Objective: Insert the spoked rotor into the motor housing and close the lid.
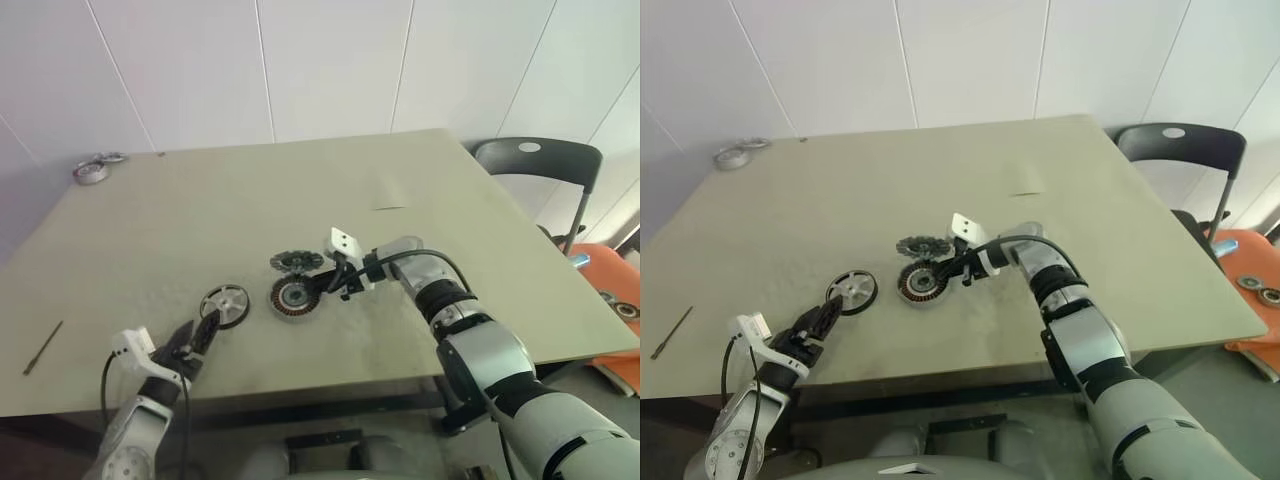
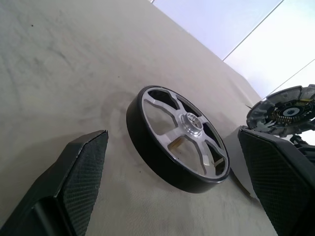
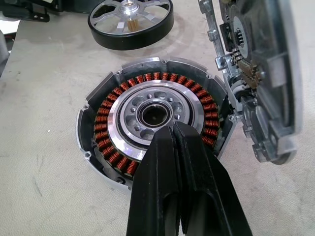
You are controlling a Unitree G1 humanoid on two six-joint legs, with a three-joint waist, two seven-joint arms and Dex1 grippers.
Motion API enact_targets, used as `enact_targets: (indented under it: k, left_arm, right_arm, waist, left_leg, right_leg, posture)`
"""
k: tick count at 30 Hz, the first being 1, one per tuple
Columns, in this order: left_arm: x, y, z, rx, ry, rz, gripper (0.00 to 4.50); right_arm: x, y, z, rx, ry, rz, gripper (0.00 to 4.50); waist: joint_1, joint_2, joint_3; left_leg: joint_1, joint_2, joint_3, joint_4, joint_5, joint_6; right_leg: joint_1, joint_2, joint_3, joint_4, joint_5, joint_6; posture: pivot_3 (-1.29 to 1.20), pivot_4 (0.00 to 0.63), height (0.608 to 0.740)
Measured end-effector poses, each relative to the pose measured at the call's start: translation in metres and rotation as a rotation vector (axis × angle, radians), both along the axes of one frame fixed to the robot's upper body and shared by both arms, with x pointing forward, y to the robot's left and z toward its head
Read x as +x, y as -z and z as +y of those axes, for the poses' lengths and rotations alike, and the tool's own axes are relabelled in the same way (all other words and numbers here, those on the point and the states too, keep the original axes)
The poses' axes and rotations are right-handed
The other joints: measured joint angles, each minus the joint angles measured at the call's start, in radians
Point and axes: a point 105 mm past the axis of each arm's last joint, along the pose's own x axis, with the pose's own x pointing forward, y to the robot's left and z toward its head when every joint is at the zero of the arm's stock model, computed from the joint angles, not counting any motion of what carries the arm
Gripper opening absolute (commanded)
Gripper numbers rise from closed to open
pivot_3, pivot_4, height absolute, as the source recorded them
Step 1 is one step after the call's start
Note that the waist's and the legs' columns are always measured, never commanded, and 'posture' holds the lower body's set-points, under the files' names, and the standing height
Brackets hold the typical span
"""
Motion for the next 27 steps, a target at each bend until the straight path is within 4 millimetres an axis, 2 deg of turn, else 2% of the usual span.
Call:
enact_targets:
  k: [7,13,16,21,27]
  left_arm:
    - [0.006,-0.002,-0.005,-0.001,0.020,0.008,4.50]
    - [0.016,-0.006,-0.015,-0.001,0.071,0.010,4.50]
    - [0.022,-0.009,-0.019,-0.004,0.093,0.003,4.50]
    - [0.024,-0.010,-0.019,0.014,0.116,0.021,4.50]
    - [0.026,-0.014,-0.016,0.043,0.137,0.033,4.50]
  right_arm:
    - [-0.002,-0.008,-0.011,0.014,-0.036,0.010,0.06]
    - [-0.005,-0.020,-0.027,0.030,-0.102,-0.098,0.06]
    - [-0.003,-0.027,-0.030,0.092,-0.088,-0.147,0.06]
    - [-0.004,-0.059,-0.019,0.317,-0.076,-0.184,0.06]
    - [-0.015,-0.061,-0.015,0.427,-0.093,-0.062,0.06]
  waist:
    - [0.006,0.000,0.000]
    - [0.000,-0.002,0.001]
    - [-0.007,-0.003,0.002]
    - [-0.012,-0.004,0.002]
    - [-0.009,-0.005,0.002]
  left_leg:
    - [-0.002,-0.001,0.000,0.000,0.000,0.000]
    - [-0.002,0.000,0.001,-0.001,0.000,0.000]
    - [-0.002,0.000,0.002,-0.002,0.000,0.000]
    - [-0.002,0.001,0.001,-0.004,0.000,0.000]
    - [-0.003,0.001,0.001,-0.003,0.000,0.000]
  right_leg:
    - [0.000,-0.001,0.000,-0.002,0.002,-0.003]
    - [-0.001,-0.001,0.000,-0.002,0.000,0.000]
    - [-0.002,0.000,0.001,-0.002,0.004,0.000]
    - [-0.003,0.000,0.001,-0.002,0.004,0.000]
    - [-0.002,0.000,0.001,-0.003,0.004,0.000]
  posture:
    - [0.00,0.000,0.740]
    - [0.00,0.000,0.740]
    - [0.00,0.000,0.740]
    - [0.00,0.000,0.740]
    - [0.00,0.000,0.740]
